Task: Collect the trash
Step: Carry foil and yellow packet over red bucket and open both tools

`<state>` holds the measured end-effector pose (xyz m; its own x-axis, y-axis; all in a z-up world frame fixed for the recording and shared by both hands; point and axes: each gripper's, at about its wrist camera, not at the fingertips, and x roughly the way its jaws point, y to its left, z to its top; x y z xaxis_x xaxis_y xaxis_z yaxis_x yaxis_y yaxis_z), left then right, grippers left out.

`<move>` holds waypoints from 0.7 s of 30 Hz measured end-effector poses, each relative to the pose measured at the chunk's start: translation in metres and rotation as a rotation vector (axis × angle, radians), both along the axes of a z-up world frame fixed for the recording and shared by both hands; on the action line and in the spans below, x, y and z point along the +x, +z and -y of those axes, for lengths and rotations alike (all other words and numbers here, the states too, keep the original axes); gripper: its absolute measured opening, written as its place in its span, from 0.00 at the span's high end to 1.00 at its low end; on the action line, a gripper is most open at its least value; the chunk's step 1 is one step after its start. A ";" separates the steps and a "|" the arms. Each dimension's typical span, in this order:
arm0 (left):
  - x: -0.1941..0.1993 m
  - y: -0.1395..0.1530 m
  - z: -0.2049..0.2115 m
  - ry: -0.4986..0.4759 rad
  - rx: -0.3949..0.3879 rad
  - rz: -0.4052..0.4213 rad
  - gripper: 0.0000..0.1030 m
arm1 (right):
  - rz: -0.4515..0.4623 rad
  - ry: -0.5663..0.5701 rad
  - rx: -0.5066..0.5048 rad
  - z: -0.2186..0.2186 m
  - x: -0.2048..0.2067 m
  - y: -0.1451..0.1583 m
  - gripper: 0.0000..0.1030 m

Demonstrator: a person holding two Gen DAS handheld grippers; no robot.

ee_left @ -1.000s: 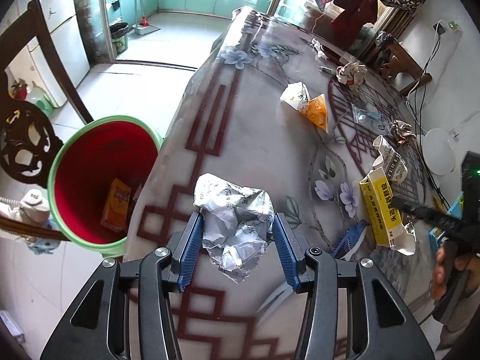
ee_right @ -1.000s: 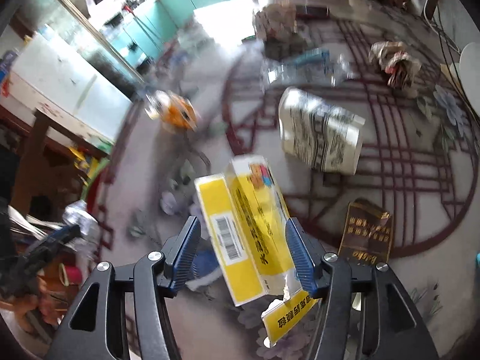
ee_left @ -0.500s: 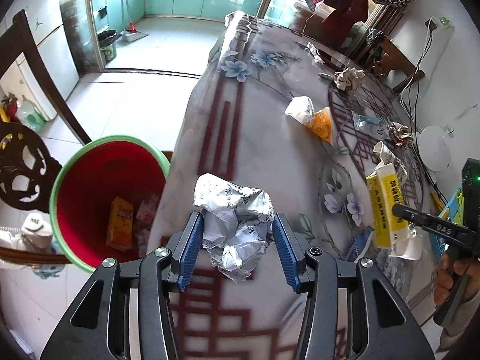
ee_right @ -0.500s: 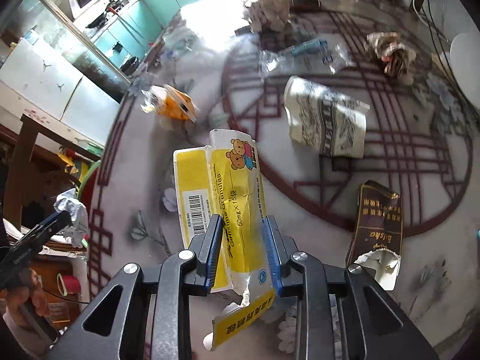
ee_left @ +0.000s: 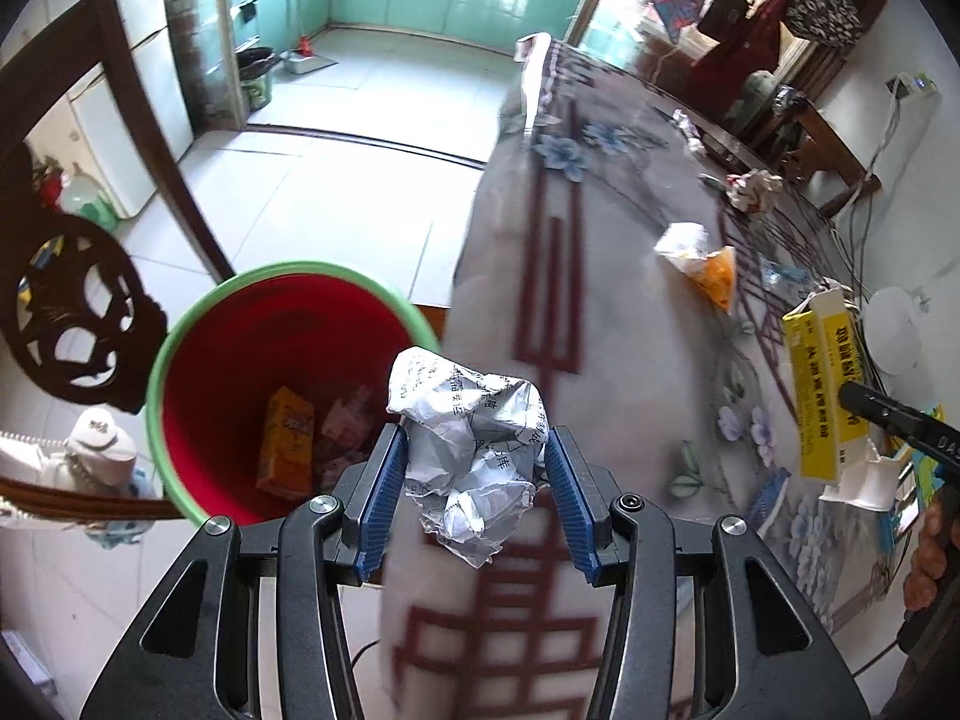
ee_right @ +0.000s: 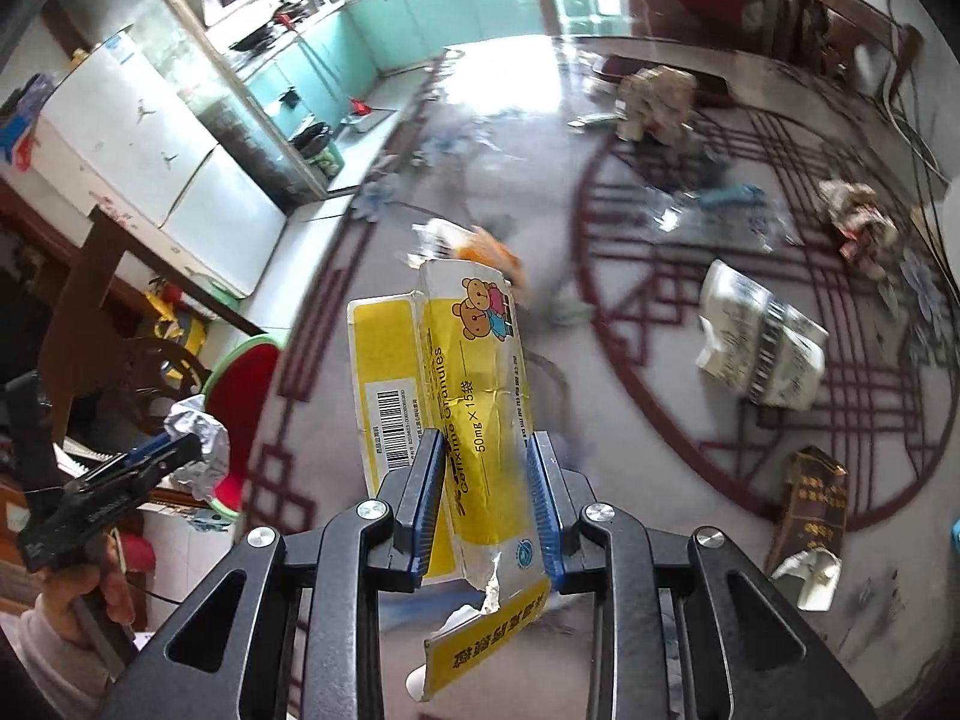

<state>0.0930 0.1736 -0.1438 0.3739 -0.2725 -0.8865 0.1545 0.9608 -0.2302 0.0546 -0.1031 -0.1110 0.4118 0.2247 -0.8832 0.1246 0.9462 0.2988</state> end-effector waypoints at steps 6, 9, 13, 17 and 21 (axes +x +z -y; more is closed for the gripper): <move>0.002 -0.004 -0.020 0.039 0.012 -0.005 0.55 | 0.033 0.089 0.011 -0.045 0.019 0.009 0.75; 0.005 -0.006 -0.029 0.055 0.020 -0.002 0.55 | 0.050 0.146 0.021 -0.071 0.030 0.013 0.75; 0.012 -0.012 -0.044 0.082 0.037 -0.004 0.55 | 0.063 0.224 0.028 -0.107 0.042 0.015 0.75; 0.017 -0.014 -0.060 0.116 0.051 0.000 0.55 | 0.067 0.288 0.028 -0.138 0.051 0.015 0.75; 0.019 -0.019 -0.074 0.147 0.069 -0.010 0.55 | 0.065 0.330 0.031 -0.160 0.057 0.012 0.75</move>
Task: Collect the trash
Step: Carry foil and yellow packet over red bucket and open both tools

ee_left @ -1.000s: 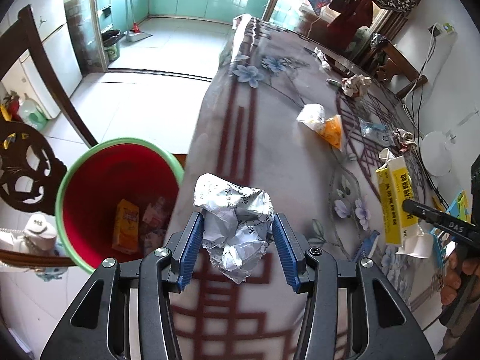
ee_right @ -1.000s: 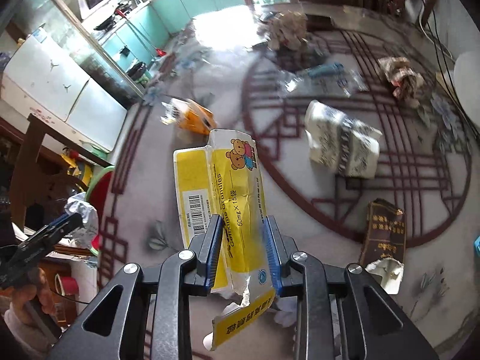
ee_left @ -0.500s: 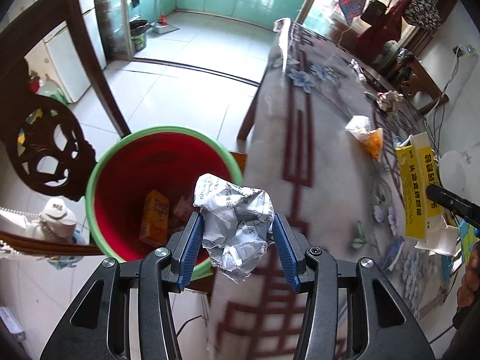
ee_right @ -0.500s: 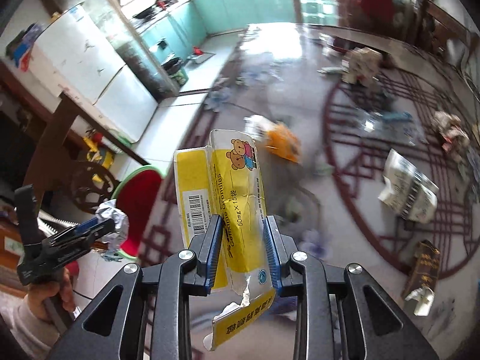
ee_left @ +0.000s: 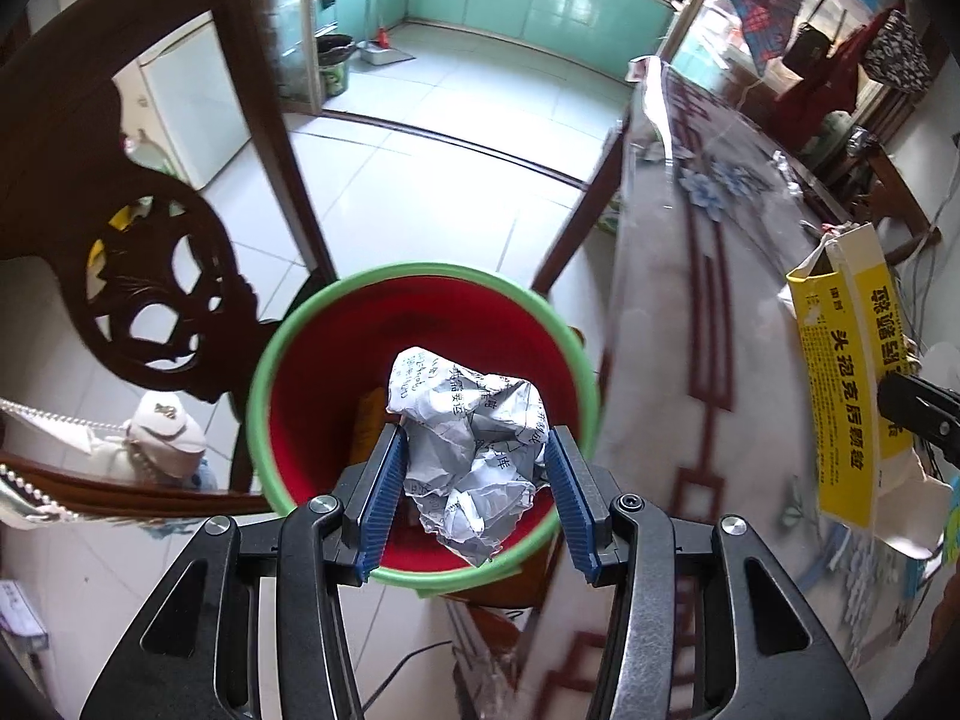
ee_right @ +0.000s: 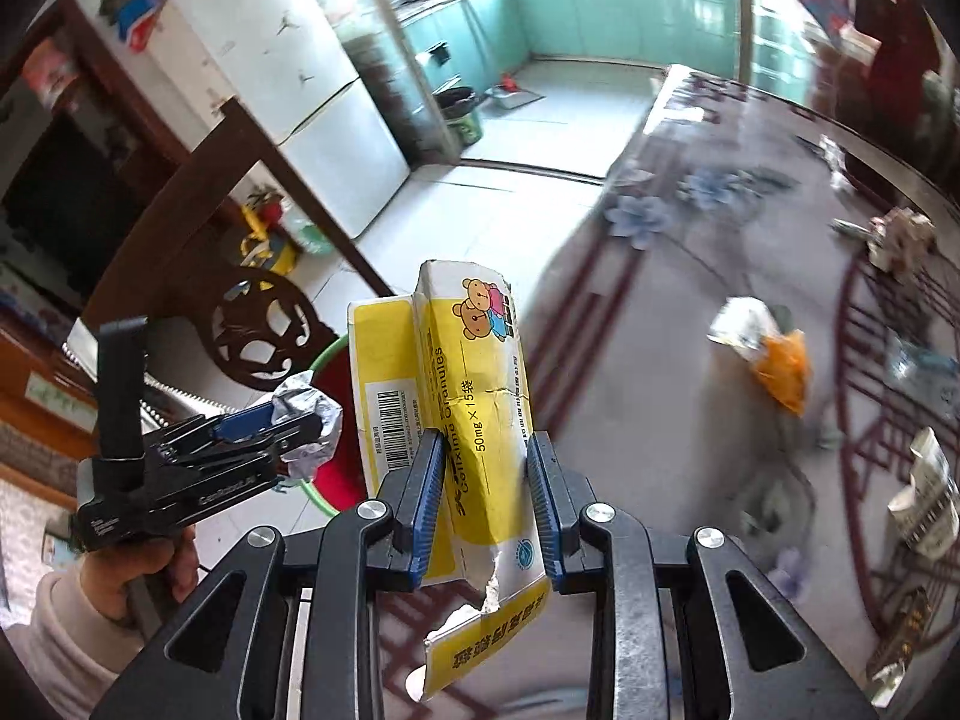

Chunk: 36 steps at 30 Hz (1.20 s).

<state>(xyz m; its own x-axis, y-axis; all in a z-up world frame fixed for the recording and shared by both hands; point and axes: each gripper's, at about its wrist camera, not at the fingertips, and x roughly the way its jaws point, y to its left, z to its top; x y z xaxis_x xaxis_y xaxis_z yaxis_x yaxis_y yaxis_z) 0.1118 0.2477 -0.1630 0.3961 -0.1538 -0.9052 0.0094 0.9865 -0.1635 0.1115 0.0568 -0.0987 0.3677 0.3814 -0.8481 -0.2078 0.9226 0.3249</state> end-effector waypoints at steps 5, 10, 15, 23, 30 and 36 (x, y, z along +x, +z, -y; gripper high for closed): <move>0.000 -0.002 -0.007 0.021 0.009 -0.008 0.55 | -0.013 0.041 0.012 -0.016 0.006 -0.005 0.75; 0.003 -0.005 -0.009 0.032 0.010 -0.015 0.55 | -0.031 0.074 0.020 -0.027 0.012 -0.012 0.75; 0.007 -0.009 -0.012 0.044 0.011 -0.023 0.55 | -0.041 0.092 0.019 -0.033 0.014 -0.016 0.75; 0.011 -0.010 -0.014 0.085 0.026 -0.022 0.55 | -0.045 0.108 0.030 -0.036 0.019 -0.018 0.75; 0.007 -0.009 -0.023 0.156 0.024 -0.016 0.54 | -0.020 0.100 0.058 -0.038 0.021 -0.018 0.71; 0.001 -0.006 -0.028 0.178 0.037 -0.012 0.54 | -0.028 0.094 0.075 -0.034 0.019 -0.016 0.64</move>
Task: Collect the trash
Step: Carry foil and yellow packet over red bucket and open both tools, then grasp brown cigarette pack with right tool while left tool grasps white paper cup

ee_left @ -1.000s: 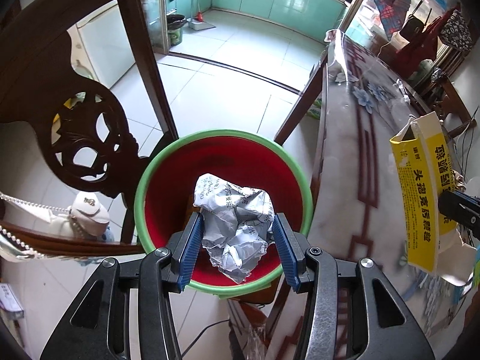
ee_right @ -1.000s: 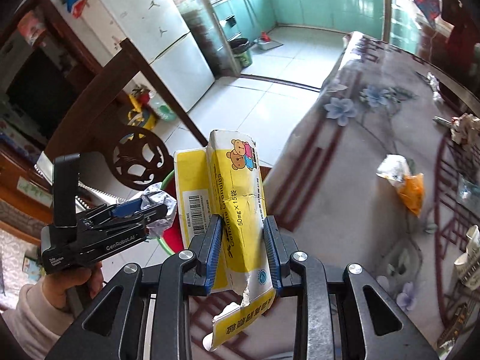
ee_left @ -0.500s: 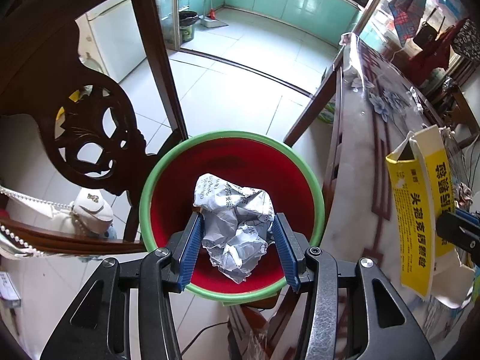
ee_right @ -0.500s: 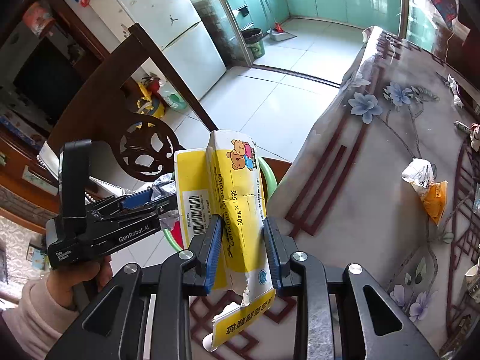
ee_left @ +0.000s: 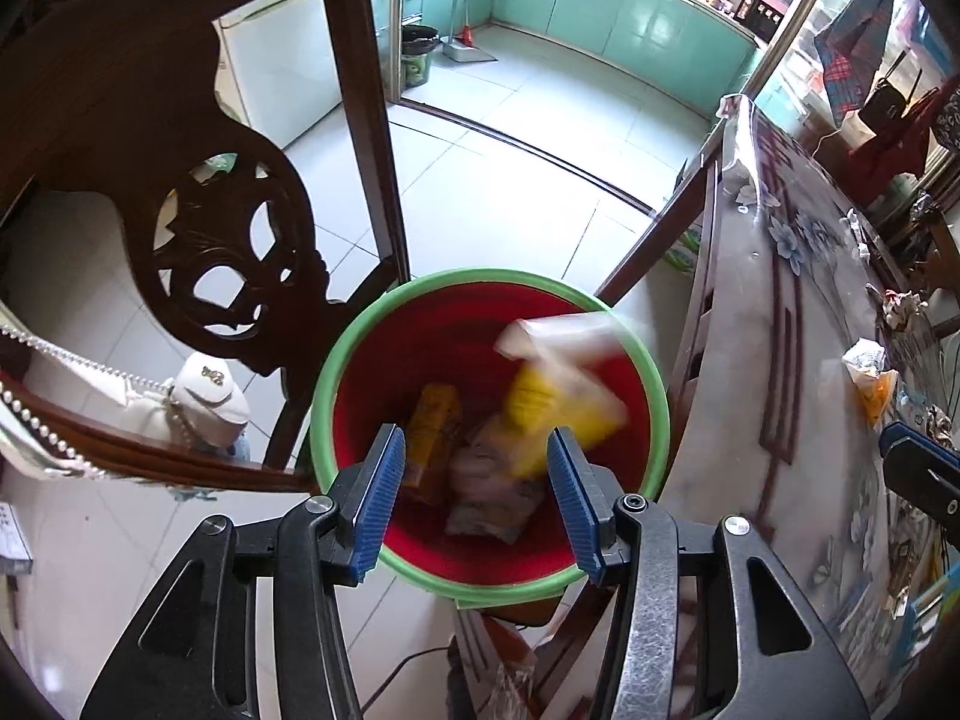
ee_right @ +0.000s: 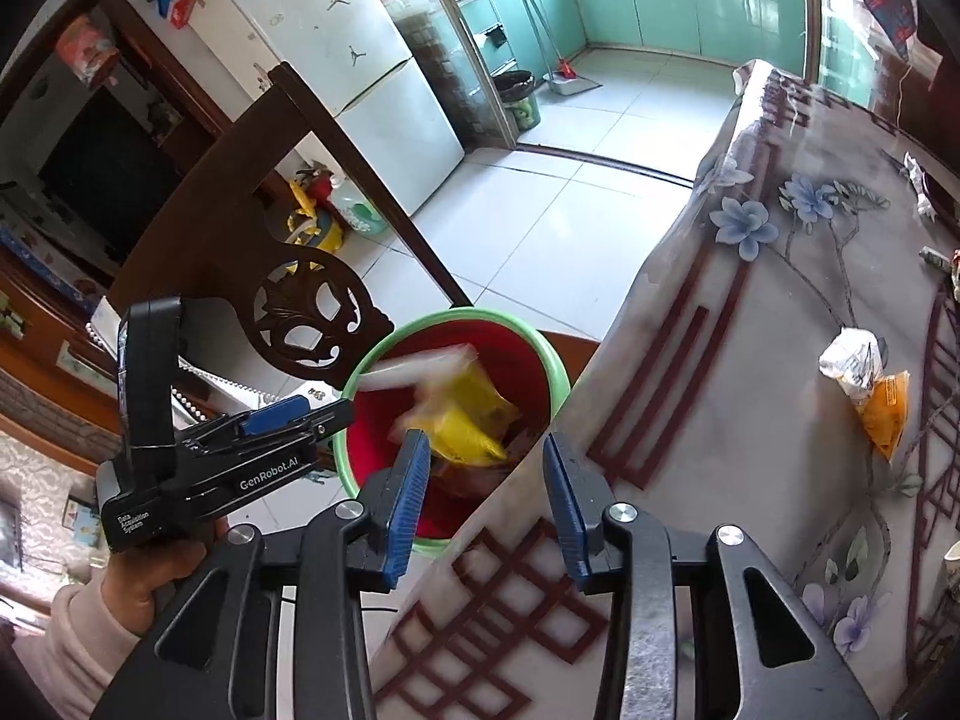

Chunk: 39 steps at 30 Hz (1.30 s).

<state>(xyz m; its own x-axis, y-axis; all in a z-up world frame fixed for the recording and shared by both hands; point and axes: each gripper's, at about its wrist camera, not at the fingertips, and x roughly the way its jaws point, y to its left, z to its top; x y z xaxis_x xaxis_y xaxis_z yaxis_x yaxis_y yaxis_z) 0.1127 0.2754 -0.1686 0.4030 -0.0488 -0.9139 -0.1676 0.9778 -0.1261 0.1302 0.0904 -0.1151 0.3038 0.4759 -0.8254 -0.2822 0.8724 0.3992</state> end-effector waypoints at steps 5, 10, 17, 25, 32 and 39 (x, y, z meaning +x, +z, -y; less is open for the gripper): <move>-0.005 0.002 0.003 0.005 0.000 0.001 0.54 | -0.003 -0.001 -0.007 0.005 -0.008 0.004 0.64; -0.009 0.007 0.009 0.002 -0.007 0.012 0.53 | 0.023 0.007 -0.028 0.009 -0.019 0.013 0.64; -0.025 0.014 0.014 0.002 -0.002 0.019 0.48 | 0.027 -0.020 -0.022 0.028 -0.041 0.023 0.64; -0.044 0.021 0.035 -0.051 0.010 0.022 0.48 | 0.037 -0.093 -0.072 0.067 -0.073 0.026 0.64; -0.055 0.017 0.065 -0.120 -0.002 0.006 0.48 | -0.012 -0.233 -0.161 0.142 -0.112 0.014 0.64; -0.074 0.022 0.093 -0.154 -0.012 0.002 0.48 | -0.071 -0.448 -0.256 0.246 -0.149 -0.001 0.64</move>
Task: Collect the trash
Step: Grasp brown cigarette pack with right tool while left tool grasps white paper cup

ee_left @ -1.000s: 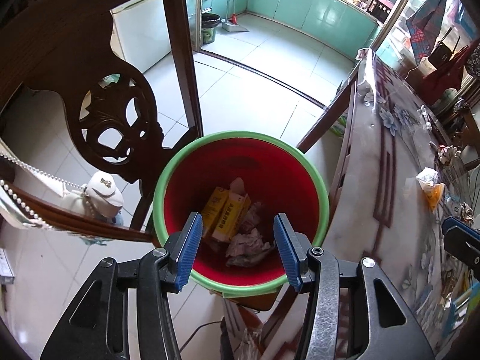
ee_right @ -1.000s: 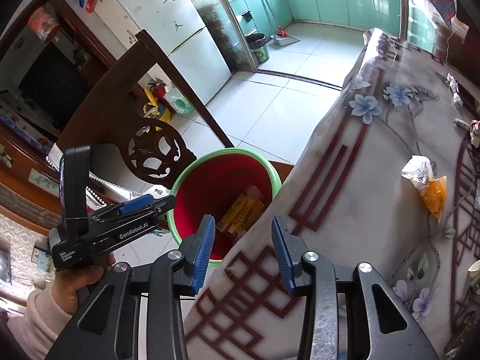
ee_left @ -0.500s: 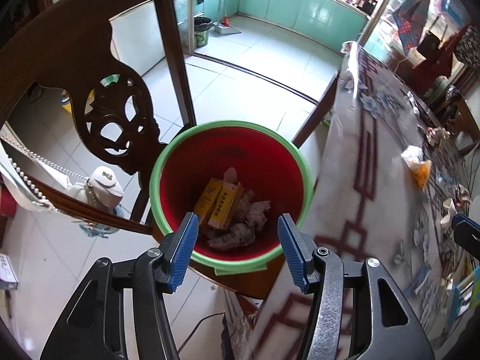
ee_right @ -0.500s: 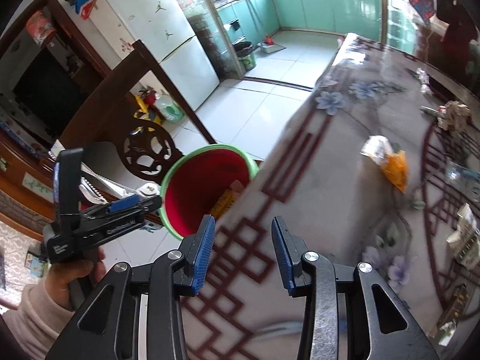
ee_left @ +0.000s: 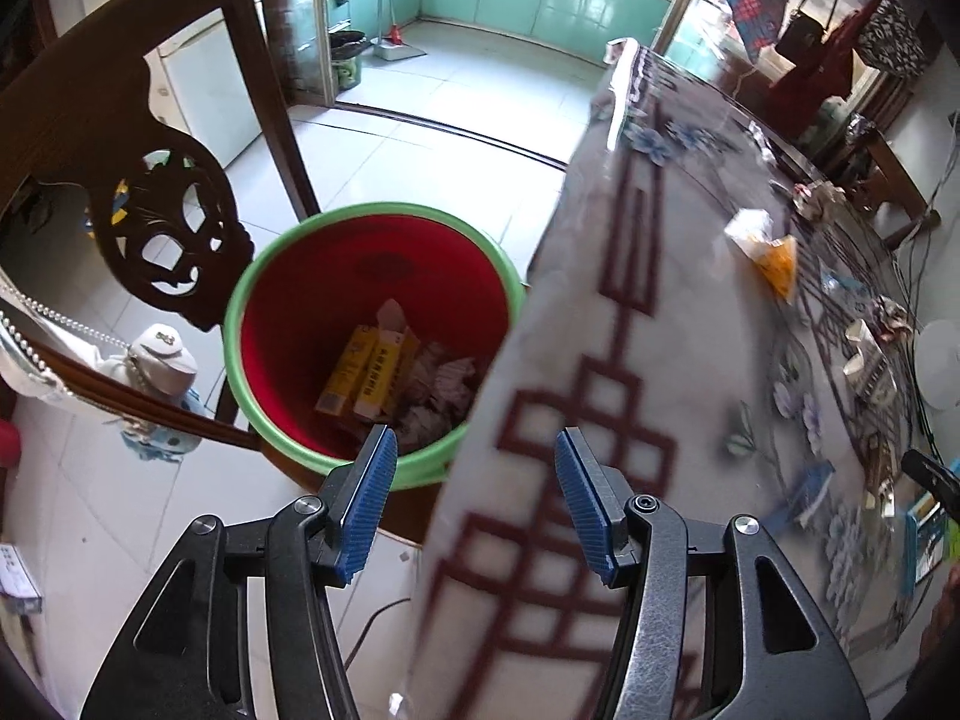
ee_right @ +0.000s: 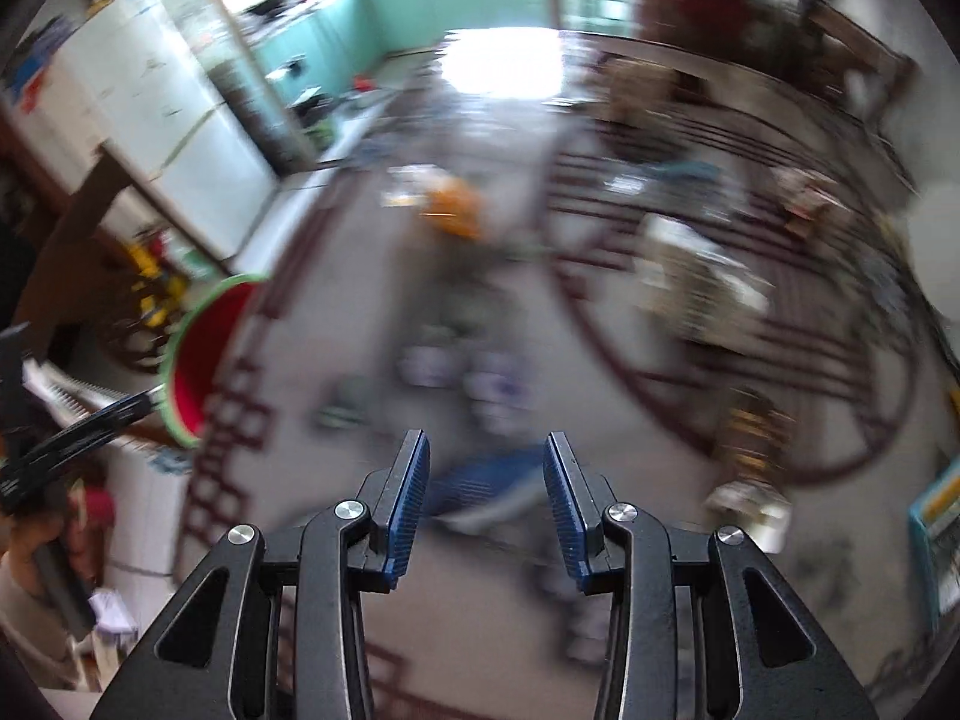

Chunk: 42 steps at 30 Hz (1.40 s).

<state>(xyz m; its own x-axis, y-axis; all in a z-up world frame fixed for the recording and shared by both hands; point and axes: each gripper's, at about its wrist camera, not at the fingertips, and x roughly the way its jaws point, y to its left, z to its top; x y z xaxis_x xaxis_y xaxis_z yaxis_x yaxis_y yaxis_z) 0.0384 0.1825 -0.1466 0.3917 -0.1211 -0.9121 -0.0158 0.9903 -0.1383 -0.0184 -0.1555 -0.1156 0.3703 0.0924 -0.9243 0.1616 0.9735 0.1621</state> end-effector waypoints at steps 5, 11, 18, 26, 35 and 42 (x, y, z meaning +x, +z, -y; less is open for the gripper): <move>-0.023 0.012 0.035 -0.081 0.003 0.007 0.48 | -0.043 -0.214 0.009 0.075 -0.015 -0.014 0.63; -0.033 0.036 0.102 -0.243 -0.067 0.046 0.48 | -0.089 -0.292 0.098 0.111 -0.013 -0.049 0.57; -0.019 0.055 0.190 -0.401 -0.116 0.095 0.48 | -0.125 -0.289 0.148 0.128 -0.008 -0.078 0.57; 0.006 0.045 0.280 -0.493 -0.154 0.081 0.47 | -0.042 -0.245 0.133 0.151 -0.020 -0.062 0.73; 0.034 0.014 0.366 -0.569 -0.150 0.041 0.47 | -0.044 -0.302 0.122 0.187 -0.032 -0.060 0.73; 0.045 0.000 0.394 -0.581 -0.174 -0.012 0.47 | -0.043 -0.330 0.138 0.198 -0.036 -0.061 0.73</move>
<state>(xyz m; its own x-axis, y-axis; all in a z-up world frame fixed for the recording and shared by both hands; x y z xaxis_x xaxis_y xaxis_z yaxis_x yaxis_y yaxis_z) 0.0834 -0.2118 -0.1466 0.2070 -0.4602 -0.8633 0.5179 0.8002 -0.3024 -0.0539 -0.3531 -0.1769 0.3624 0.1000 -0.9266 0.4726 0.8372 0.2751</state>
